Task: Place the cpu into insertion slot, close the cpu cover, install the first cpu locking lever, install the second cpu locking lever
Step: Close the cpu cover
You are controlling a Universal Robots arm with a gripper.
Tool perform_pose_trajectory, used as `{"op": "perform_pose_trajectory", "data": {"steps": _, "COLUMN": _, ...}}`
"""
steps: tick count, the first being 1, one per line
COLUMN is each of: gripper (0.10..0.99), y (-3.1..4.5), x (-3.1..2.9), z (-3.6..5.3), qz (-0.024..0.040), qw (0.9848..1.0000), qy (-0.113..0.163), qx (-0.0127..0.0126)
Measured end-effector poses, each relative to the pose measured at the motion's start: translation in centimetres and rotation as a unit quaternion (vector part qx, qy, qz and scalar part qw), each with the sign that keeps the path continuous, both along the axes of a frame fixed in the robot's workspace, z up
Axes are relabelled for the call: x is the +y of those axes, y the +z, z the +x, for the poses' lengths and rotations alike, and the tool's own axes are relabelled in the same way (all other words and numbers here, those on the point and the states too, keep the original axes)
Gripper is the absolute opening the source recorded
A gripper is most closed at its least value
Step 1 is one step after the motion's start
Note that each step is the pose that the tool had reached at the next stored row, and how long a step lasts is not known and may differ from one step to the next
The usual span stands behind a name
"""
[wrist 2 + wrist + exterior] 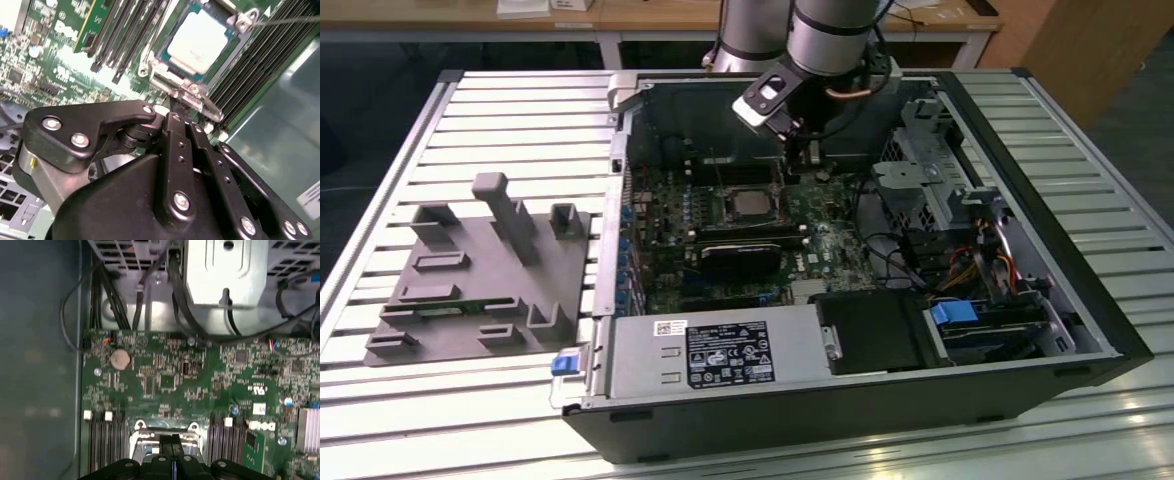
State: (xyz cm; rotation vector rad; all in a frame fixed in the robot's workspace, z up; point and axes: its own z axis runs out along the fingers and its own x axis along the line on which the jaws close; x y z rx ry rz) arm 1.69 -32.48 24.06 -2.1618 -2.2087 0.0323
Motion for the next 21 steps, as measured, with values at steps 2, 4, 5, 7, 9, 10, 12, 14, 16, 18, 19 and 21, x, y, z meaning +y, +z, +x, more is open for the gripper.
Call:
{"op": "perform_pose_trajectory", "data": {"steps": 2, "gripper": 0.102, "y": 0.0, "x": 0.0, "z": -0.45, "qz": 0.0002, "qw": 1.0, "qy": 0.0, "qx": -0.0006}}
{"op": "perform_pose_trajectory", "data": {"steps": 4, "gripper": 0.102, "y": 0.0, "x": 0.0, "z": -0.78, "qz": 0.0004, "qw": 1.0, "qy": 0.0, "qx": -0.0009}}
{"op": "perform_pose_trajectory", "data": {"steps": 5, "gripper": 0.102, "y": 0.0, "x": 0.0, "z": -0.88, "qz": 0.0004, "qw": 1.0, "qy": 0.0, "qx": -0.001}}
{"op": "perform_pose_trajectory", "data": {"steps": 7, "gripper": 0.102, "y": 0.0, "x": 0.0, "z": -1.02, "qz": 0.0004, "qw": 1.0, "qy": 0.0, "qx": -0.0012}}
{"op": "perform_pose_trajectory", "data": {"steps": 9, "gripper": 0.102, "y": 0.0, "x": 0.0, "z": -1.11, "qz": 0.0004, "qw": 1.0, "qy": 0.0, "qx": -0.002}}
{"op": "perform_pose_trajectory", "data": {"steps": 10, "gripper": 0.102, "y": 0.0, "x": 0.0, "z": -1.2, "qz": 0.0004, "qw": 1.0, "qy": 0.0, "qx": -0.0032}}
{"op": "perform_pose_trajectory", "data": {"steps": 12, "gripper": 0.102, "y": -0.02, "x": 0.0, "z": -1.52, "qz": 0.0005, "qw": 1.0, "qy": 0.0, "qx": -0.0091}}
{"op": "perform_pose_trajectory", "data": {"steps": 14, "gripper": 0.102, "y": -0.06, "x": -0.02, "z": -1.95, "qz": 0.0008, "qw": 0.9998, "qy": 0.0, "qx": -0.0186}}
{"op": "perform_pose_trajectory", "data": {"steps": 16, "gripper": 0.102, "y": -0.11, "x": -0.04, "z": -2.43, "qz": 0.0014, "qw": 0.9996, "qy": 0.0, "qx": -0.028}}
{"op": "perform_pose_trajectory", "data": {"steps": 18, "gripper": 0.102, "y": -0.19, "x": -0.07, "z": -2.97, "qz": 0.0019, "qw": 0.9994, "qy": 0.0, "qx": -0.0354}}
{"op": "perform_pose_trajectory", "data": {"steps": 19, "gripper": 0.102, "y": -0.24, "x": -0.09, "z": -3.16, "qz": 0.0021, "qw": 0.9993, "qy": 0.0, "qx": -0.0371}}
{"op": "perform_pose_trajectory", "data": {"steps": 21, "gripper": 0.102, "y": -0.4, "x": -0.19, "z": -3.47, "qz": 0.0021, "qw": 0.9993, "qy": 0.0, "qx": -0.0385}}
